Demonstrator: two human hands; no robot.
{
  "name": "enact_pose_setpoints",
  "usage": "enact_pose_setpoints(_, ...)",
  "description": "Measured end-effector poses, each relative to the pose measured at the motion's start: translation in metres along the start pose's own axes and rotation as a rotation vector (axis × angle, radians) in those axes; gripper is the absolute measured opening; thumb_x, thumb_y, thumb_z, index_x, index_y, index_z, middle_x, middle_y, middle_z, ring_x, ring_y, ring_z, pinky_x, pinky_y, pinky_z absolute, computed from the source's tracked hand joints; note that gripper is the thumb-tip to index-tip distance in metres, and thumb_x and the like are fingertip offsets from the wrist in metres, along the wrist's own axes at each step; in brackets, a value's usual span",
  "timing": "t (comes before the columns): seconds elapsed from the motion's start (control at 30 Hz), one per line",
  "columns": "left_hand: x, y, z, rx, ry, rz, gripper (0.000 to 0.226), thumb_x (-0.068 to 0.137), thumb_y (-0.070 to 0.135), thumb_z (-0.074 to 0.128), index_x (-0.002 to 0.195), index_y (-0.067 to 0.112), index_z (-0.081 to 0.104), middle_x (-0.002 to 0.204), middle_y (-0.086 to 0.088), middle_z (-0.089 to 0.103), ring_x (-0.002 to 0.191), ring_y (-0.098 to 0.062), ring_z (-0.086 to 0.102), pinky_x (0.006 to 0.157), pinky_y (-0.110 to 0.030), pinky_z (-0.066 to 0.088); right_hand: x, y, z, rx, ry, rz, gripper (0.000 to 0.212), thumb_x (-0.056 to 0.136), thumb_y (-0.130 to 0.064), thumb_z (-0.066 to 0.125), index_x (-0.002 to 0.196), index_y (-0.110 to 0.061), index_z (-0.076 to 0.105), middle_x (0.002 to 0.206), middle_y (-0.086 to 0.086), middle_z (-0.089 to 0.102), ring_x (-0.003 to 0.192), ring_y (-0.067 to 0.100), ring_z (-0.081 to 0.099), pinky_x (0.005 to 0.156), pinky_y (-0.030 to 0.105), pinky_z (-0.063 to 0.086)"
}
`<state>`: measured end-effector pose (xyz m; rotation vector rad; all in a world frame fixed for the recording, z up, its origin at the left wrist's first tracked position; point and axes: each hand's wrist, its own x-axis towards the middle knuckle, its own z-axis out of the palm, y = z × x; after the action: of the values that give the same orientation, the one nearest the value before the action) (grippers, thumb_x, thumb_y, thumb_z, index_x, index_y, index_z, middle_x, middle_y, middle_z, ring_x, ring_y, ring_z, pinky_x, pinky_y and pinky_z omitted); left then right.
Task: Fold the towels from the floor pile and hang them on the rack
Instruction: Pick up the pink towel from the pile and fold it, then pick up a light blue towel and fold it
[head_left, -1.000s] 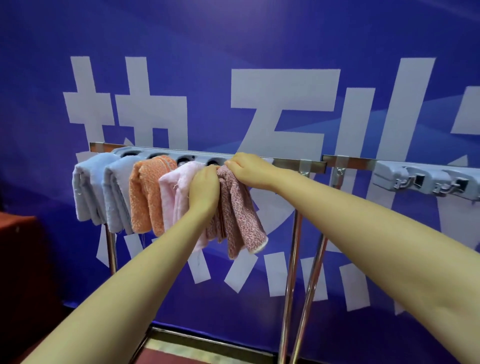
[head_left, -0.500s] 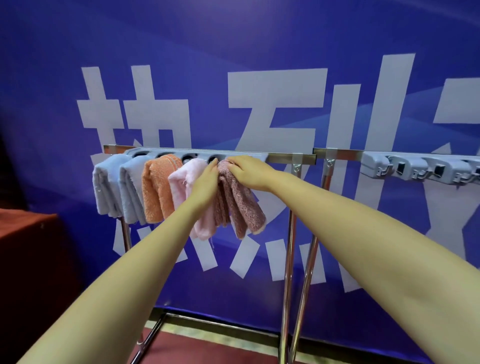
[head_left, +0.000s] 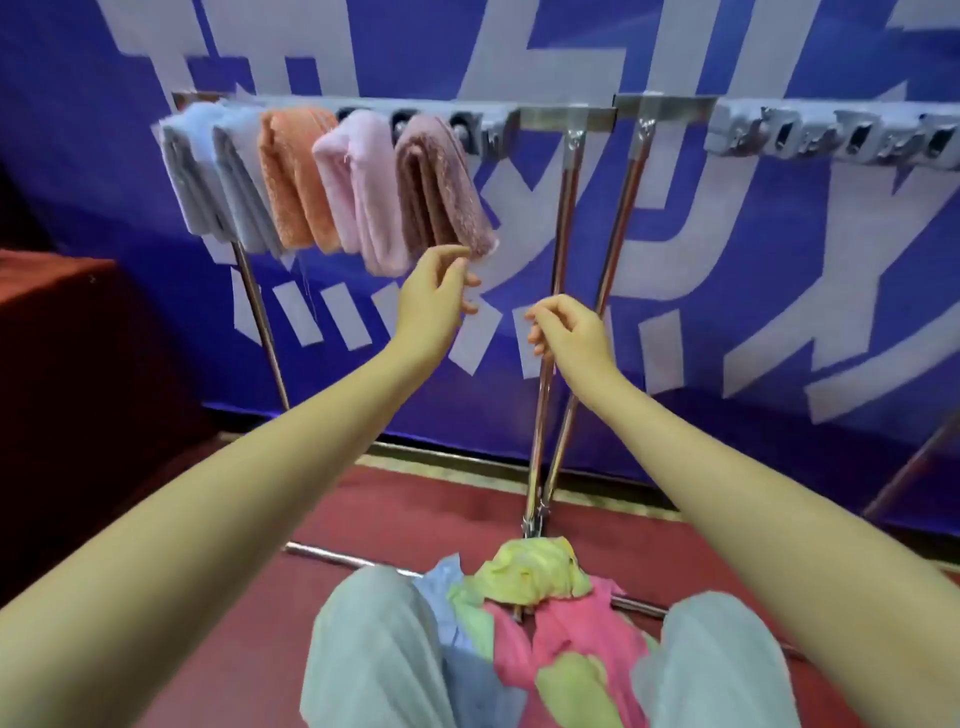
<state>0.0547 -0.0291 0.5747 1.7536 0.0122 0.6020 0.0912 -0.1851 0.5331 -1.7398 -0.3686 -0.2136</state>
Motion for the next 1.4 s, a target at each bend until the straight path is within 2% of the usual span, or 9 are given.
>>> enact_pose_setpoints(0.23, -0.122, -0.177, 0.057, 0.148, -0.275, -0.424, 0.022, 0.091, 0.009, 0.058, 0.072, 0.019, 0.062, 0.066, 0.003, 0.061, 0.054, -0.006, 0.053, 0.057, -0.023, 0.042, -0.154, 0.211, -0.008, -0.072, -0.043, 0.711, 0.024, 0.09, -0.002, 0.047, 0.07, -0.01, 0.058, 0.057, 0.003, 0.052, 0.037, 0.003, 0.045, 0.038, 0.015, 0.031)
enact_pose_setpoints(0.4, -0.189, -0.272, 0.078, 0.206, -0.358, -0.72, 0.019, 0.094, 0.0, 0.047, 0.083, 0.006, 0.062, 0.068, -0.001, 0.057, 0.048, 0.0, 0.054, 0.045, -0.01, 0.037, -0.238, 0.313, -0.018, -0.122, -0.036, 1.033, 0.029, 0.091, -0.003, 0.048, 0.064, -0.013, 0.056, 0.056, 0.004, 0.052, 0.038, 0.006, 0.045, 0.036, 0.015, 0.03)
enact_pose_setpoints(0.6, -0.227, -0.378, 0.084, 0.425, -0.528, -0.873, 0.02, 0.092, 0.007, 0.047, 0.093, 0.005, 0.067, 0.099, -0.014, 0.069, 0.095, -0.031, 0.064, 0.082, -0.036, 0.05, -0.283, 0.396, -0.016, -0.176, 0.003, 1.281, 0.019, 0.088, -0.001, 0.051, 0.073, -0.01, 0.06, 0.057, 0.006, 0.053, 0.048, 0.016, 0.044, 0.034, 0.015, 0.03)
enact_pose_setpoints(0.8, -0.247, -0.441, 0.072, 0.678, -0.701, -0.843, 0.032, 0.095, 0.008, 0.045, 0.12, 0.007, 0.064, 0.124, -0.013, 0.062, 0.114, -0.029, 0.057, 0.091, -0.03, 0.041, -0.285, 0.448, 0.032, -0.294, -0.239, 1.202, 0.029, 0.087, -0.006, 0.051, 0.059, -0.013, 0.056, 0.058, 0.004, 0.054, 0.055, 0.017, 0.048, 0.053, 0.025, 0.036)
enact_pose_setpoints(1.0, -0.25, -0.492, 0.071, 0.638, -0.602, -0.944, 0.031, 0.093, 0.007, 0.048, 0.122, 0.007, 0.061, 0.12, -0.019, 0.06, 0.11, -0.032, 0.058, 0.09, -0.032, 0.044, -0.273, 0.495, 0.097, -0.503, -0.593, 1.011, 0.039, 0.087, -0.007, 0.048, 0.051, -0.022, 0.041, 0.069, 0.007, 0.052, 0.072, 0.02, 0.047, 0.063, 0.031, 0.036)
enact_pose_setpoints(1.13, -0.249, -0.515, 0.064, 0.708, -0.741, -0.869, 0.038, 0.093, 0.01, 0.048, 0.13, 0.009, 0.056, 0.124, -0.018, 0.055, 0.109, -0.036, 0.058, 0.092, -0.036, 0.045, -0.275, 0.518, 0.13, -0.561, -0.627, 1.0, 0.014, 0.088, -0.019, 0.054, 0.086, -0.008, 0.063, 0.092, 0.013, 0.066, 0.082, 0.026, 0.058, 0.068, 0.032, 0.04)
enact_pose_setpoints(1.2, -0.247, -0.522, 0.06, 0.734, -0.829, -0.781, 0.04, 0.093, 0.016, 0.046, 0.131, 0.008, 0.055, 0.125, -0.018, 0.054, 0.113, -0.034, 0.054, 0.091, -0.036, 0.043, -0.275, 0.527, 0.144, -0.578, -0.637, 0.993, 0.027, 0.085, -0.027, 0.06, 0.104, -0.008, 0.062, 0.105, 0.011, 0.066, 0.094, 0.029, 0.061, 0.073, 0.032, 0.044)
enact_pose_setpoints(1.3, -0.245, -0.53, 0.054, 0.719, -0.863, -0.705, 0.051, 0.084, 0.026, 0.037, 0.123, 0.005, 0.061, 0.116, -0.019, 0.057, 0.108, -0.035, 0.054, 0.087, -0.036, 0.043, -0.271, 0.531, 0.156, -0.737, -0.671, 0.929, 0.031, 0.086, -0.034, 0.059, 0.104, -0.009, 0.064, 0.107, 0.011, 0.065, 0.1, 0.031, 0.06, 0.08, 0.034, 0.047)
enact_pose_setpoints(1.4, -0.239, -0.534, 0.055, 0.716, -0.805, -0.698, 0.031, 0.093, 0.013, 0.045, 0.116, 0.005, 0.064, 0.113, -0.018, 0.059, 0.104, -0.035, 0.056, 0.087, -0.04, 0.046, -0.262, 0.515, 0.152, -0.768, -0.622, 0.847, 0.032, 0.096, -0.033, 0.047, 0.103, -0.006, 0.062, 0.103, 0.014, 0.066, 0.096, 0.03, 0.061, 0.077, 0.032, 0.042)
